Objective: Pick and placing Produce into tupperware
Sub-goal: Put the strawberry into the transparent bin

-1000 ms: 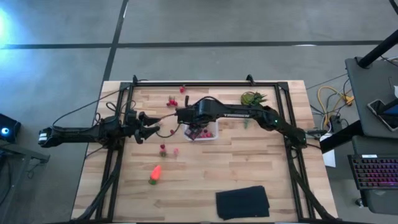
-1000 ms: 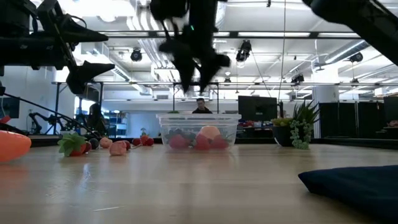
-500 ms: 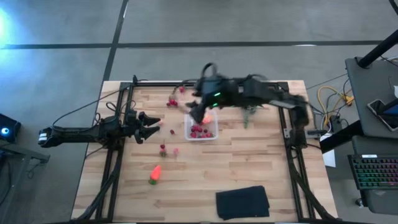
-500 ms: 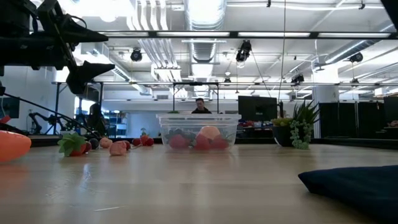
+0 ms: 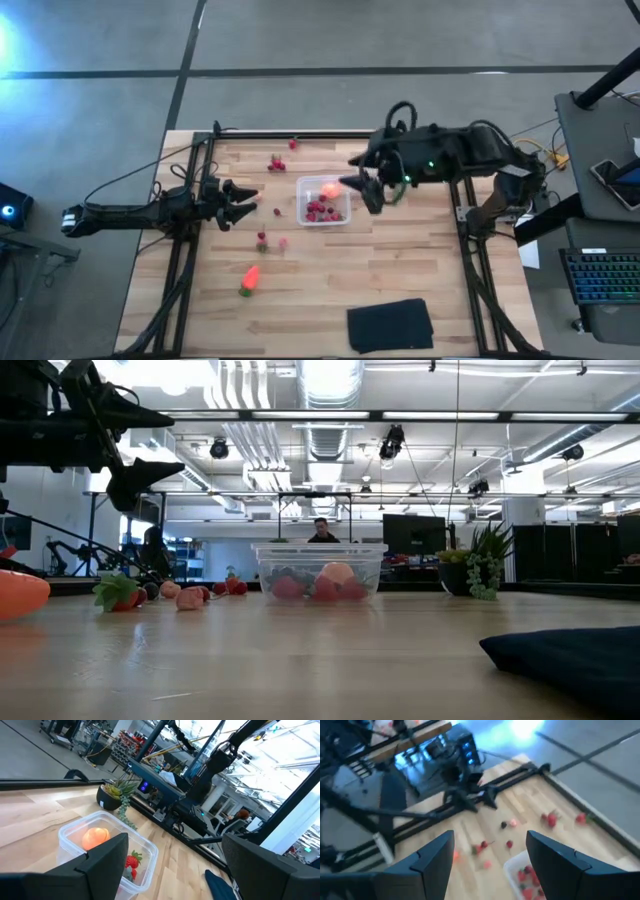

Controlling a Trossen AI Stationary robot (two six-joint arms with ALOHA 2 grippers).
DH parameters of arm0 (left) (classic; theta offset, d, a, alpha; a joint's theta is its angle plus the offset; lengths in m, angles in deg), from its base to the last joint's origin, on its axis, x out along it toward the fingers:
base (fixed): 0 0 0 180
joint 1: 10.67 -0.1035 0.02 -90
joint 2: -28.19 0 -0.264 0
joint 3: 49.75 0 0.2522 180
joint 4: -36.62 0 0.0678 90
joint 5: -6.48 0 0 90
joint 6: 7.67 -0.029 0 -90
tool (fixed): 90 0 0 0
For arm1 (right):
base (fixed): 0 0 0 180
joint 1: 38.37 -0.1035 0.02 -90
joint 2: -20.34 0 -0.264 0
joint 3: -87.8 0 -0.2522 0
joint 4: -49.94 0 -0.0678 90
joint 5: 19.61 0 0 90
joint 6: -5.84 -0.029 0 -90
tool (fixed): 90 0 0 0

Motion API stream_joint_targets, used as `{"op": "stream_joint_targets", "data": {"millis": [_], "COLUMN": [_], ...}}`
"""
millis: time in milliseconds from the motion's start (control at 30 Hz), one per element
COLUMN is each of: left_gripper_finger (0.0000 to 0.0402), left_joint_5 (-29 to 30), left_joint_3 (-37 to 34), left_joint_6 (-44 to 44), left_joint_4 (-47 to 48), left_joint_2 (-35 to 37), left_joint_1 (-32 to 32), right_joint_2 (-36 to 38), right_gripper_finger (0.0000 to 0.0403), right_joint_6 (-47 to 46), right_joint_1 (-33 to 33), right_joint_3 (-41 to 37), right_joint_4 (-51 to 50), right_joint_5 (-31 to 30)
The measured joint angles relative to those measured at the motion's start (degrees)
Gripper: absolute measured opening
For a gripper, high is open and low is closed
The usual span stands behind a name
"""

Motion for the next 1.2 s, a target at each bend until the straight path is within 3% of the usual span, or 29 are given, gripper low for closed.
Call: {"op": "stream_joint_targets", "data": {"millis": [267, 567, 800, 1000, 1200], "left_gripper_finger": [0.0306, 0.0306, 0.0306, 0.0306, 0.0306], "left_joint_5": [0.02, -0.02, -0.24, -1.72, -2.99], "left_joint_3": [0.01, 0.01, 0.01, 0.01, 0.00], "left_joint_6": [0.03, 0.07, 0.09, 0.13, 0.57], "left_joint_4": [-0.02, 0.01, 0.05, 0.79, 2.60], "left_joint_2": [-0.09, -0.04, -0.07, -0.09, -0.09], "left_joint_1": [0.00, 0.00, 0.00, 0.02, 0.01], "right_joint_2": [-5.12, -3.09, 12.74, 31.53, 40.05], "right_gripper_finger": [0.0242, 0.0239, 0.0244, 0.0240, 0.0244], "right_joint_6": [4.11, 1.22, -2.79, 1.42, 3.53], "right_joint_1": [-5.21, -4.38, -2.95, -3.20, -3.43], "right_joint_3": [-2.47, -15.35, -36.05, -58.99, -79.64], "right_joint_4": [8.25, 19.62, 21.86, 44.26, 62.54], "right_joint_5": [8.18, 13.94, 10.16, 8.34, 13.27]}}
